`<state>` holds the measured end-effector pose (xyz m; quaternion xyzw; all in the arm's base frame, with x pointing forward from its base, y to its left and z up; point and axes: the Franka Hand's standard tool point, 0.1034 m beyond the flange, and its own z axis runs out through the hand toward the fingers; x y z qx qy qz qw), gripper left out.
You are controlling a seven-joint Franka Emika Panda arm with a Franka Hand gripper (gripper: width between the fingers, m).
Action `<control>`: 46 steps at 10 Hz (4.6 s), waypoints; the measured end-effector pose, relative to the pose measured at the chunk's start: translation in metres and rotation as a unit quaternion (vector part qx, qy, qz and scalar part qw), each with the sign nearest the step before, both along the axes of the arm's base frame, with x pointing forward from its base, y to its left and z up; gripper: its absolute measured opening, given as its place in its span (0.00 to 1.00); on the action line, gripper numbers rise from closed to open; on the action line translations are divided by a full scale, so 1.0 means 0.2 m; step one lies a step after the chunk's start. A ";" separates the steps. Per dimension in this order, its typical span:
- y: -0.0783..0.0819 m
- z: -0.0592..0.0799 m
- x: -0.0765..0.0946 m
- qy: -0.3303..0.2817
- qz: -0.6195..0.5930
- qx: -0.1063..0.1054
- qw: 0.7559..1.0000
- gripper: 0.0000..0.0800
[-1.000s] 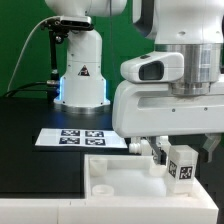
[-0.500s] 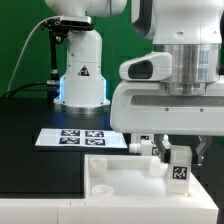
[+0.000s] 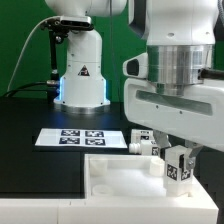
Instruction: Assemble one leg
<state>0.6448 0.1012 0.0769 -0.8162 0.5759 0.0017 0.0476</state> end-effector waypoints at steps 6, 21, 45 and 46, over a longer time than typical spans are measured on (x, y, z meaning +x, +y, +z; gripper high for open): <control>0.02 -0.01 -0.03 0.004 0.169 -0.008 0.985 0.77; 0.05 -0.03 -0.02 -0.023 0.445 -0.034 0.895 0.36; 0.08 -0.05 -0.02 -0.047 0.535 -0.057 0.841 0.81; 0.08 -0.05 -0.03 -0.046 0.523 -0.057 0.849 0.81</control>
Offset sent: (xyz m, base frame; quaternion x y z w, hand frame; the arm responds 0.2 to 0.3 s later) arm 0.0000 0.0000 0.0000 0.0000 0.0000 -0.0650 0.9979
